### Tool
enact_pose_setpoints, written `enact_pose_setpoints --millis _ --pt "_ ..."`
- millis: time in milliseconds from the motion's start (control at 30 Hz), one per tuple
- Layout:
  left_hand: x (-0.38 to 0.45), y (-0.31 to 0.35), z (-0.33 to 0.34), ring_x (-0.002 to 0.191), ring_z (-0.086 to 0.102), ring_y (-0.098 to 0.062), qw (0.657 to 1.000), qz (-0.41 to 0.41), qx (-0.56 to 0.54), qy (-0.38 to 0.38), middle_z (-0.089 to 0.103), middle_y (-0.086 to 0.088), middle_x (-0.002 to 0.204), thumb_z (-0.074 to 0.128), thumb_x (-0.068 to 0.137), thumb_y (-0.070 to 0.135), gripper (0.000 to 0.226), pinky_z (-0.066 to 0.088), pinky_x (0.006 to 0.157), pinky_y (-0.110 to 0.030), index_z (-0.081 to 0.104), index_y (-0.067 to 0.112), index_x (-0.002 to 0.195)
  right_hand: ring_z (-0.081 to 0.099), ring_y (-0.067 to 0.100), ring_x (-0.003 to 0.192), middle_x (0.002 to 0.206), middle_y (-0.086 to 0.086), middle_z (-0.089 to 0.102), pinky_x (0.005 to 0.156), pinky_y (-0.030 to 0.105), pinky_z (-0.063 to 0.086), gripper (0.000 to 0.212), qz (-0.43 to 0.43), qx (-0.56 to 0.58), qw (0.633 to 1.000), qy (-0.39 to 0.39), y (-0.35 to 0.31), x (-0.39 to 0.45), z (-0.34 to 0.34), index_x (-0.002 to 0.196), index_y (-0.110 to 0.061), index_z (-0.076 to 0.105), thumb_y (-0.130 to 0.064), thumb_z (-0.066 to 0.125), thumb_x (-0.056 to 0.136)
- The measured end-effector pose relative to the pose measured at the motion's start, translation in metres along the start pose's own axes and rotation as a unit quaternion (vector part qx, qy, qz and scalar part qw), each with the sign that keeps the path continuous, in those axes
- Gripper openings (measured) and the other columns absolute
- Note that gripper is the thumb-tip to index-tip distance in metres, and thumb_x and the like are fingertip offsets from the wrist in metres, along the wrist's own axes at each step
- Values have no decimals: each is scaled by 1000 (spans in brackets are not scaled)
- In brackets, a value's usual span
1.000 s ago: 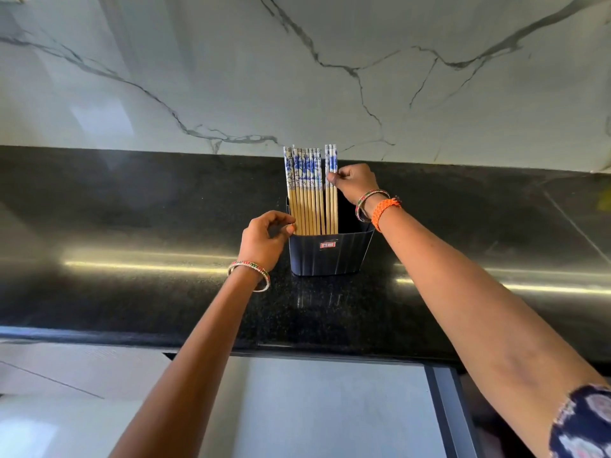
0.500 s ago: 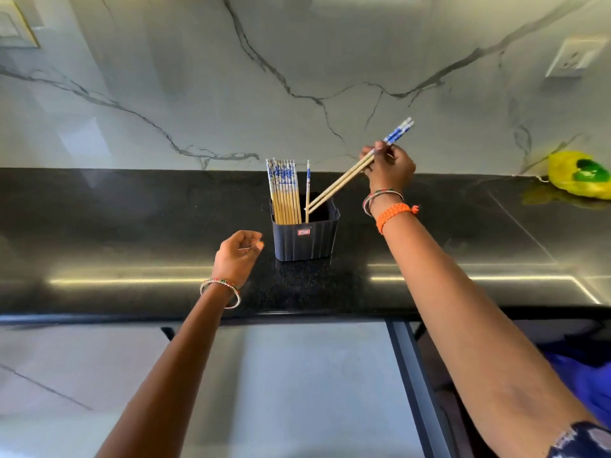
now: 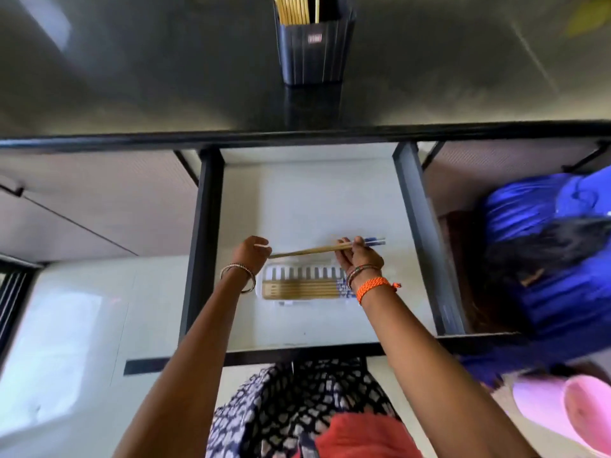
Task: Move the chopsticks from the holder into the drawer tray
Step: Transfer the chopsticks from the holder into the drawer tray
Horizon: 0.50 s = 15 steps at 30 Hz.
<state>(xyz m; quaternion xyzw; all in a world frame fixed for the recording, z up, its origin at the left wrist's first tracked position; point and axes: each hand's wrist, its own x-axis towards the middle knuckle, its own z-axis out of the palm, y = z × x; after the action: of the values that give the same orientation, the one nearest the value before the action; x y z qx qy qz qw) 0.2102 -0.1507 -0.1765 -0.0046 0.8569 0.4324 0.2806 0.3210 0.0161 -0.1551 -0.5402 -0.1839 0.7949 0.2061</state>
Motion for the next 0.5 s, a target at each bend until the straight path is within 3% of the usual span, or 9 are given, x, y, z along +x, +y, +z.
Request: enact_pose_setpoints --millis 100,200,267,333,433,500 --pt "-6 -20 -3 68 56 -15 998 -9 -59 16 58 -3 74 45 84 -14 27 54 55 -18 57 -15 108 58 6 29 70 9 58 42 25 55 30 28 -35 998 41 19 -1 -17 70 -9 48 -3 45 99" --pt "-9 -27 -9 69 55 -13 995 -20 -95 30 58 -8 77 46 83 -16 26 52 47 -9 60 -12 104 64 7 38 81 12 63 59 31 60 24 31 -65 996 55 30 -5 -27 75 -8 52 -8 48 98" --pt "-10 -31 -10 74 59 -23 996 -11 -66 51 63 -14 89 49 83 -10 24 54 53 -16 64 -5 101 72 20 70 100 20 66 61 33 60 10 26 -80 993 84 36 -8 -28 88 -3 54 -9 52 96" --pt "-11 -36 -10 86 62 -30 998 -4 -5 65 68 -17 98 55 83 -2 22 49 69 -24 67 1 101 65 35 101 118 25 62 72 39 57 9 24 -74 989 127 38 -12 -25 101 -3 54 -7 55 94" --pt "-11 -46 -8 88 63 -30 999 -15 22 37 70 -22 100 59 82 0 21 42 78 -24 66 -1 102 58 40 111 125 23 56 84 46 53 24 40 -47 982 180 41 -16 -19 116 3 52 -4 54 93" --pt "-11 -50 -8 77 58 -23 999 -33 11 19 69 -22 85 58 82 -3 21 48 80 -31 65 -4 101 44 43 129 123 21 48 104 44 44 16 32 -61 983 168 43 -14 -14 108 4 49 -2 38 100"
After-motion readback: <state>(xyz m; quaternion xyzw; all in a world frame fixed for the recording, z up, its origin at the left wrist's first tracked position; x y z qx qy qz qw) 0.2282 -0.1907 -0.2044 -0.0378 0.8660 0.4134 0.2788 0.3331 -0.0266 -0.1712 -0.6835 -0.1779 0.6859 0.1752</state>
